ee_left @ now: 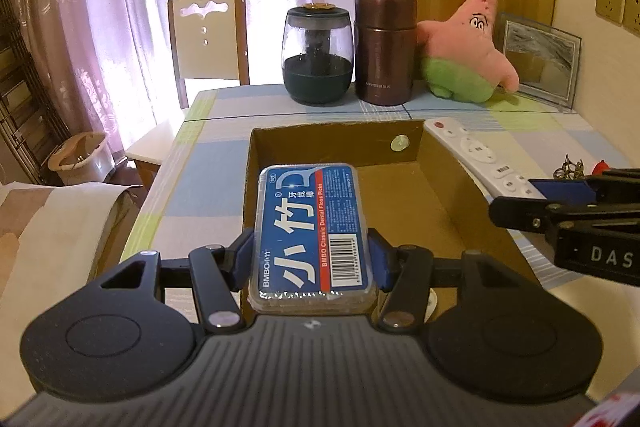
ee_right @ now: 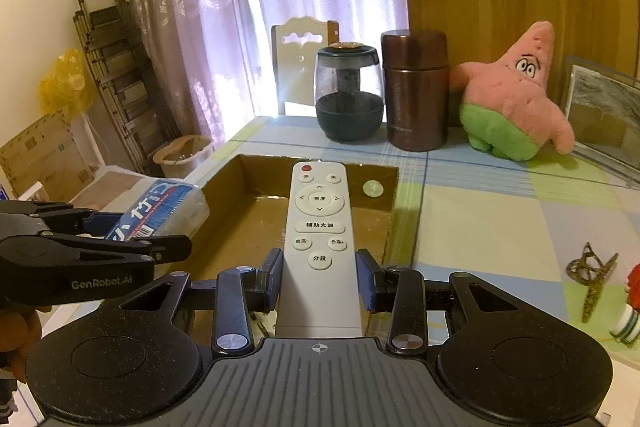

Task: Organize rigid objects
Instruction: 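Open the left tool to drop the toothpick box while the right tool releases the remote, then move both tools back toward the remaining items beside the box, then grasp the white plastic tray by its rim with the right tool, then grasp the green-and-white spool with the left tool while the right tool holds the tray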

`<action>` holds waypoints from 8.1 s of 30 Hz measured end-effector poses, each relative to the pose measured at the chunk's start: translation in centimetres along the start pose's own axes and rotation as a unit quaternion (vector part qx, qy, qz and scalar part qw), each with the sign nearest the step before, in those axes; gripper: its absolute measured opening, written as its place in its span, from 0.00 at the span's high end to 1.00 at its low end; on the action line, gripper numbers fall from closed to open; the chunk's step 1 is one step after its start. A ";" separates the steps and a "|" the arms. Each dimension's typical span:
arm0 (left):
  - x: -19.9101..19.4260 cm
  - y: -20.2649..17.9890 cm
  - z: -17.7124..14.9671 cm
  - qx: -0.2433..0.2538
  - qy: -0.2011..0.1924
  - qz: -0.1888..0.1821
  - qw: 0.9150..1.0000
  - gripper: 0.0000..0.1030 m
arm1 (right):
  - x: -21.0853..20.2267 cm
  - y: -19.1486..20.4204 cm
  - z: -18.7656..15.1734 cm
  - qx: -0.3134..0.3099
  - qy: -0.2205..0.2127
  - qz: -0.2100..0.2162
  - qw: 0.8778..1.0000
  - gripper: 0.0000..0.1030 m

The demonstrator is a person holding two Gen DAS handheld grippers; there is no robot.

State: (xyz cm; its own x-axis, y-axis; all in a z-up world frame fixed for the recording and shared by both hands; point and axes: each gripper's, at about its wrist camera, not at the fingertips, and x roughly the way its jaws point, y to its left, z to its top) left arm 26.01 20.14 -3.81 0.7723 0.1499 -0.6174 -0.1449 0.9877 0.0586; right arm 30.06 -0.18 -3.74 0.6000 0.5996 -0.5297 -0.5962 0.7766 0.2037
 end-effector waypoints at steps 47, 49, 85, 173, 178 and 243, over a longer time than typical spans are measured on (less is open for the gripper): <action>3.1 0.1 -0.2 -0.006 0.026 -0.003 1.000 0.48 | 3.9 -0.8 -0.9 0.007 0.032 -0.004 0.999 0.66; 3.1 0.1 -0.1 -0.007 0.025 -0.003 1.000 0.48 | 3.9 -1.0 -0.8 0.011 0.025 0.002 1.000 0.64; 0.6 -2.5 -0.1 -0.006 0.003 -0.027 1.000 0.48 | -2.2 -4.4 -1.3 0.040 -0.022 -0.052 0.998 0.46; 2.8 -20.5 1.0 0.068 -0.004 -0.174 0.982 0.02 | -8.6 -20.2 -10.2 0.159 0.046 -0.300 0.939 0.19; 2.4 -22.0 0.8 0.078 -0.005 -0.190 0.979 0.02 | -11.7 -21.7 -9.9 0.146 0.034 -0.306 0.940 0.19; 8.7 -34.9 0.7 0.165 0.014 -0.244 0.955 0.74 | -15.2 -28.8 -6.7 0.166 -0.013 -0.261 0.951 0.19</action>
State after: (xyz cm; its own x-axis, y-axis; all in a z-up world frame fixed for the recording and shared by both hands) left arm 38.19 -12.95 -10.65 0.6800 -0.3297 -0.6550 0.4355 0.9002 -0.0010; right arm 34.54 -32.96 -7.12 0.7837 0.1168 -0.6101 -0.0147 0.9854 0.1697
